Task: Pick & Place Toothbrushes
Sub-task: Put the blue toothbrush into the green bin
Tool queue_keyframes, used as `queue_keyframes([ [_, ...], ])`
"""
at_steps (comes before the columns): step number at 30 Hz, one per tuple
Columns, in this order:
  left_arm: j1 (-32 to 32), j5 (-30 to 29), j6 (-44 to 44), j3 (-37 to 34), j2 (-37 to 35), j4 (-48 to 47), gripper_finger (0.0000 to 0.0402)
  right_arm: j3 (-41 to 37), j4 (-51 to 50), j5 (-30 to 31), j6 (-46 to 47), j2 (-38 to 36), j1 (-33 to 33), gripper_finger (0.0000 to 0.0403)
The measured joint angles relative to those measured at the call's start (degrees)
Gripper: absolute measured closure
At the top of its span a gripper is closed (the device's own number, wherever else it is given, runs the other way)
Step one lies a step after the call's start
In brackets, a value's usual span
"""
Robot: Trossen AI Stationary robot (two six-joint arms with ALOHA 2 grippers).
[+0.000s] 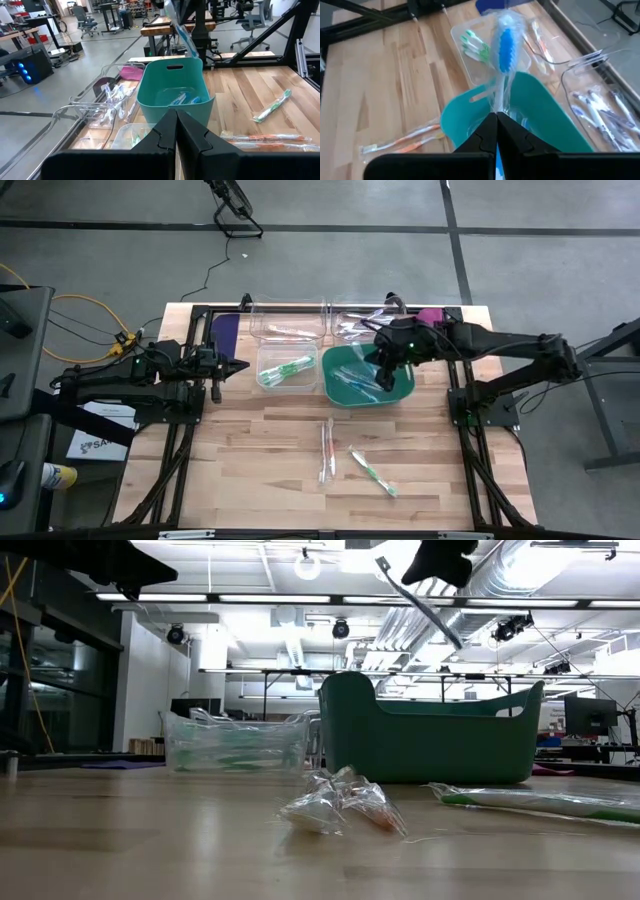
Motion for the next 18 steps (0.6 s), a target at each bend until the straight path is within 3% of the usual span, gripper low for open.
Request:
queue_keyframes([
  [11, 0.0, -1.65, 0.03, 0.0, 0.01, -0.03, 0.0398, 9.14, -9.69, -0.95, -5.08, 0.57, -2.98, 0.0401],
  [18, 0.0, -2.4, -0.21, 0.0, 0.02, -1.53, 0.0398, 13.6, -20.64, -2.68, -8.13, 6.53, -4.97, 0.0401],
])
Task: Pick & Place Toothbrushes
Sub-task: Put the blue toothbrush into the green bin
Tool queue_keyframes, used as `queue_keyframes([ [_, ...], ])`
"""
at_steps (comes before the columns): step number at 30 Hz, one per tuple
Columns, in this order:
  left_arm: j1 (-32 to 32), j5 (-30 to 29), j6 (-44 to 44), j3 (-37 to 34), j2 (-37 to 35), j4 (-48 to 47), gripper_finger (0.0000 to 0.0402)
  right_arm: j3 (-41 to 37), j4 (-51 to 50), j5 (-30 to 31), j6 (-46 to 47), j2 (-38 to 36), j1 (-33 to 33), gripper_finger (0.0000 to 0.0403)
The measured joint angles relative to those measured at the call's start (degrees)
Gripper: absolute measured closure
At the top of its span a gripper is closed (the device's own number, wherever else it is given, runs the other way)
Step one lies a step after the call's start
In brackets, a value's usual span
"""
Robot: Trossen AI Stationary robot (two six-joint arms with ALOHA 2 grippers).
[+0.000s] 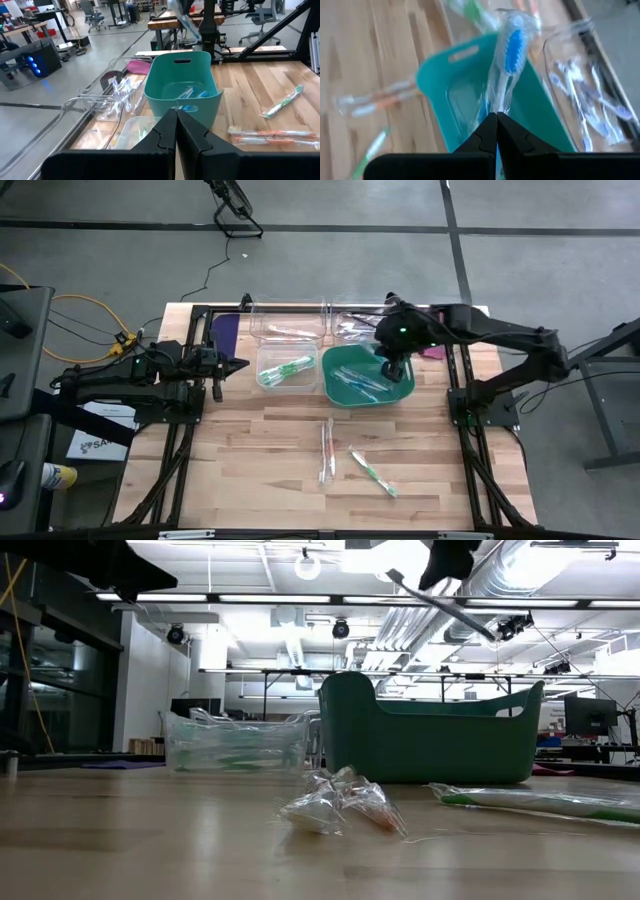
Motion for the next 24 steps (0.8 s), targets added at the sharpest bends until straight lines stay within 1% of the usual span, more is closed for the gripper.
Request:
queue_keyframes([
  [3, 0.0, -0.02, -0.03, 0.0, -0.02, 0.02, 0.0398, 1.03, -2.31, -1.27, -1.78, 3.58, -0.33, 0.0401],
  [7, 0.0, -0.04, -0.04, 0.0, -0.02, 0.04, 0.0398, 1.26, -2.26, -2.3, -2.29, 8.16, -0.33, 0.04],
  [17, 0.0, -0.09, -0.11, 0.0, 0.0, 0.04, 0.0398, 1.26, -2.28, -2.07, -2.18, 19.12, -0.25, 0.04],
  [24, 0.0, -0.09, -0.2, 0.0, 0.0, 0.04, 0.0398, 1.26, -2.22, -1.43, -2.01, 24.42, -0.13, 0.04],
])
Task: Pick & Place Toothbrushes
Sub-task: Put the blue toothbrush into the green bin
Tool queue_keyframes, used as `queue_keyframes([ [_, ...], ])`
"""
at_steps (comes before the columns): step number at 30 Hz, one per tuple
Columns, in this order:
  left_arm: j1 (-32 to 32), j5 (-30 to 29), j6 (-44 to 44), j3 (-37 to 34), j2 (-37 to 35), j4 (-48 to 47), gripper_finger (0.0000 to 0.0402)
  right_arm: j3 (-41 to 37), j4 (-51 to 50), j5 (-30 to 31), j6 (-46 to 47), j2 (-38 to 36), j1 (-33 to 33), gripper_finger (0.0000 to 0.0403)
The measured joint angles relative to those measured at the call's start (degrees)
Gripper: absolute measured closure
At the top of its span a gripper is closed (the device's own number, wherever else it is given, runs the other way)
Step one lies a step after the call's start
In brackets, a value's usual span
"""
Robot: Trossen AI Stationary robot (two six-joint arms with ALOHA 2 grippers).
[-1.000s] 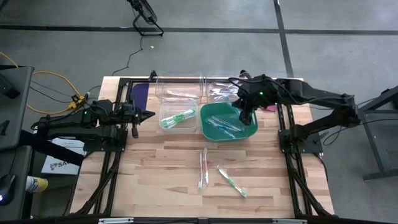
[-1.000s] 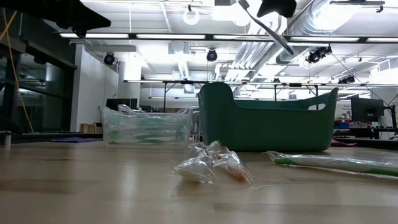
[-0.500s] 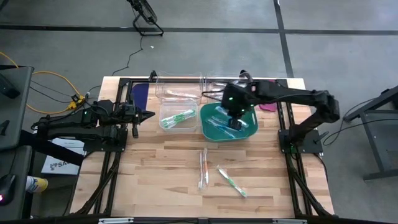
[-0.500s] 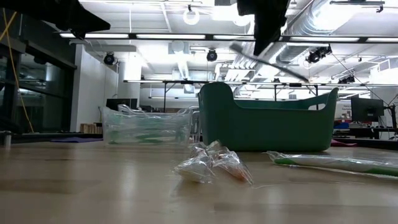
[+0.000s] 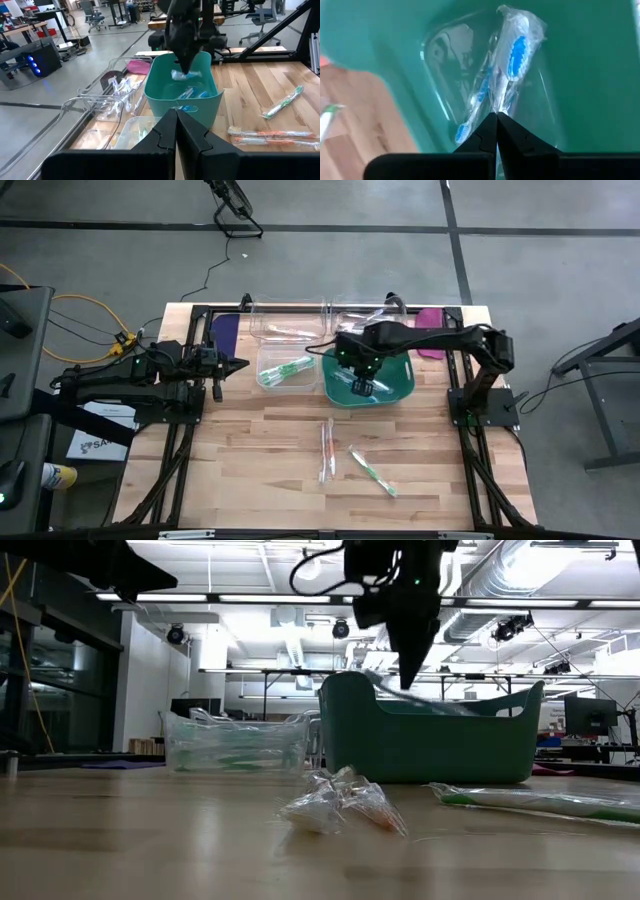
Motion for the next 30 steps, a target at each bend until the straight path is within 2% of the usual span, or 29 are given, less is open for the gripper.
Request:
queue_keyframes([
  [6, 0.0, 0.0, 0.0, 0.0, 0.0, -0.25, 0.0398, 0.0, 0.03, 2.11, 6.01, 3.69, 0.0, 0.04],
  [19, 0.0, 0.0, 0.04, 0.0, -0.02, -1.14, 0.0398, -0.04, 1.36, 1.9, 32.76, 6.01, -0.13, 0.04],
  [30, 0.0, 0.0, 0.07, 0.0, 0.0, -1.14, 0.0398, -0.12, 4.38, -1.24, 35.71, 8.62, -0.11, 0.0398],
])
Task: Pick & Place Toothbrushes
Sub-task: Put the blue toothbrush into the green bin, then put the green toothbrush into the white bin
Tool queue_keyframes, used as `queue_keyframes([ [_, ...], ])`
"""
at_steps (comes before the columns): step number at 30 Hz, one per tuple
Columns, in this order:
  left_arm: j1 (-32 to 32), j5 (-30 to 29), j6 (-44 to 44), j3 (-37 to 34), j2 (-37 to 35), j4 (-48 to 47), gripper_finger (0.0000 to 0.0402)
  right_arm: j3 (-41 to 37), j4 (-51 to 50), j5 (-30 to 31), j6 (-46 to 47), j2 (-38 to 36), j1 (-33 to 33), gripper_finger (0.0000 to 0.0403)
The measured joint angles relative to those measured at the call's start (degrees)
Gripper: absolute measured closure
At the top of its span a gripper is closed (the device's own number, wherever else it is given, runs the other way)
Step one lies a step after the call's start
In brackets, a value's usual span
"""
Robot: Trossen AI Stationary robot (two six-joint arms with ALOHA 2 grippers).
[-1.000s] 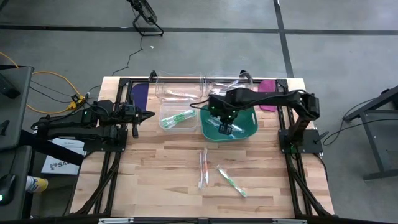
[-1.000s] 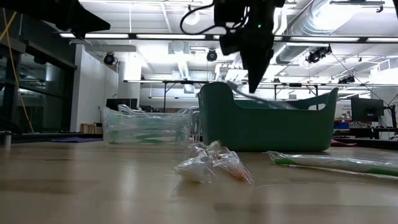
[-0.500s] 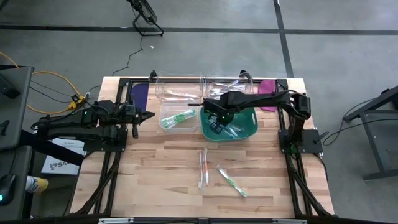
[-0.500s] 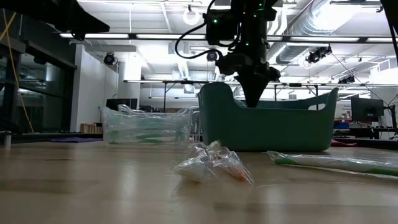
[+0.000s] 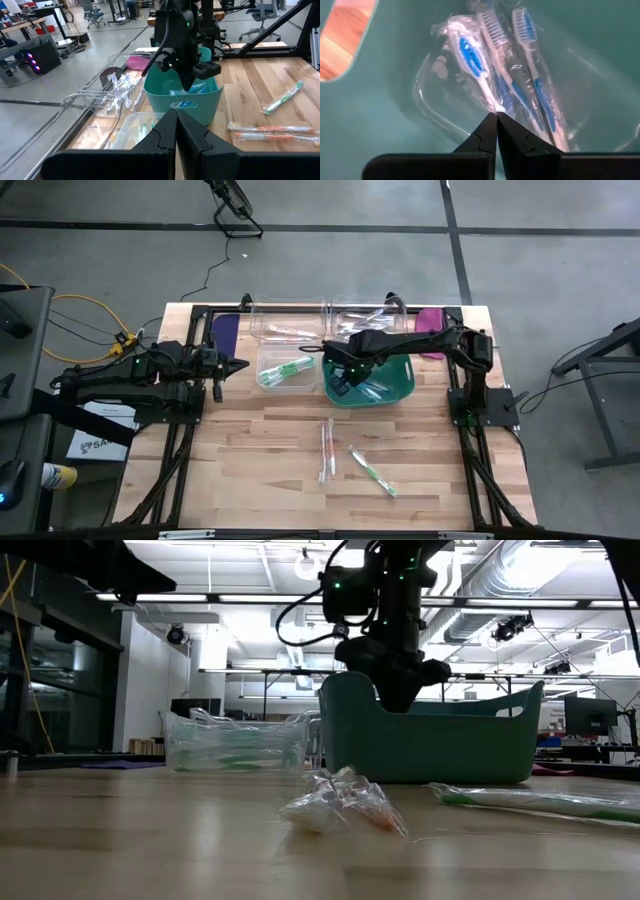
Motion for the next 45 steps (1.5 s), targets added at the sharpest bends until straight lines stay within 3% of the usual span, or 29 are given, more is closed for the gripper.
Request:
queue_keyframes([
  [5, 0.0, 0.0, 0.0, 0.0, 0.0, 0.02, 0.0398, 0.0, 0.27, -0.09, 3.51, 0.1, 0.03, 0.0364],
  [13, 0.0, 0.0, -0.02, 0.02, 0.0, 0.0, 0.0398, 0.01, -3.01, 0.06, 7.05, -3.02, -0.33, 0.0264],
  [18, 0.0, 0.0, -0.11, 0.02, 0.0, -0.57, 0.0398, 0.01, -6.95, -3.13, 8.29, -7.59, 0.94, 0.0224],
  [28, 0.0, 0.02, -1.4, 0.02, -0.02, -2.19, 0.0398, 0.03, -10.53, -3.94, 12.55, -16.15, 13.15, 0.0216],
  [45, 0.0, 0.02, -1.0, 0.02, -0.02, -2.45, 0.0398, -4.81, -7.01, -7.2, 30.98, -15.93, 34.44, 0.0215],
])
